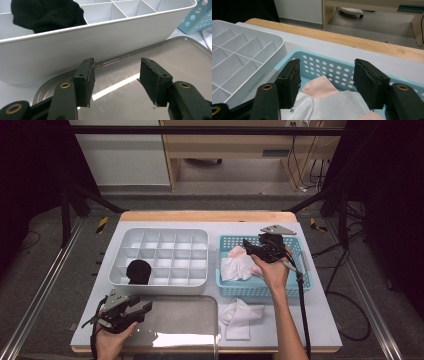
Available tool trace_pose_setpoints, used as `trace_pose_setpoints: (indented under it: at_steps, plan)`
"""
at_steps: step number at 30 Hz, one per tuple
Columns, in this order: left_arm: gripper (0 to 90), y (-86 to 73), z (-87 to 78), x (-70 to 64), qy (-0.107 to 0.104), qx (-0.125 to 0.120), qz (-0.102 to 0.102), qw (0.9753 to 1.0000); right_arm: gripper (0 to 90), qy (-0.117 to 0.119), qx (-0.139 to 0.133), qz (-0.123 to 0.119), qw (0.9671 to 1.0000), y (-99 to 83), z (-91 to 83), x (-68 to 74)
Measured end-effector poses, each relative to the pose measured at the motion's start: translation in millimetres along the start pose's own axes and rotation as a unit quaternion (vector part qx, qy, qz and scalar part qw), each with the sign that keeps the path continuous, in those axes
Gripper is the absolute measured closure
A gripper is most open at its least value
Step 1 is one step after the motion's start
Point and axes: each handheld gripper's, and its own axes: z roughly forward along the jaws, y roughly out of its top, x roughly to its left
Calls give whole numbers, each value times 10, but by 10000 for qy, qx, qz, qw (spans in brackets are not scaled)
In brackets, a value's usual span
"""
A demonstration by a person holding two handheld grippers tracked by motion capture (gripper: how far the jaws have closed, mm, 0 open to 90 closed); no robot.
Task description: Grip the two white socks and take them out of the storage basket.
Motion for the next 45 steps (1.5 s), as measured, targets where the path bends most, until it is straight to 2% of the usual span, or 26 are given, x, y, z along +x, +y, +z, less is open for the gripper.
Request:
trace_pose_setpoints:
  at_steps: [10,19,24,26,31,34,39,41,45]
  plan:
    - [442,0,3,5,11,10,16,10000,469,-154,508,2,9986,-114,336,-56]
    - [442,-2,8,6,9,15,12,10000,468,-271,866,42,9959,-234,555,-119]
    - [442,-3,7,7,11,17,15,10000,438,-381,1143,165,9926,-317,659,-157]
    - [442,-4,8,8,13,21,14,10000,431,-417,1245,142,9912,-348,696,-171]
    - [442,-4,8,11,21,23,19,10000,447,-377,1425,151,9890,-400,756,-176]
    - [442,-5,9,8,13,28,23,10000,510,-375,1549,171,9871,-415,770,-180]
    - [442,-5,7,8,13,21,21,10000,694,-363,1823,228,9823,-432,776,-209]
    - [442,-5,4,7,16,23,27,10000,774,-332,1849,259,9818,-429,763,-218]
    - [442,-6,7,7,17,24,22,10000,825,-282,1746,238,9840,-407,717,-219]
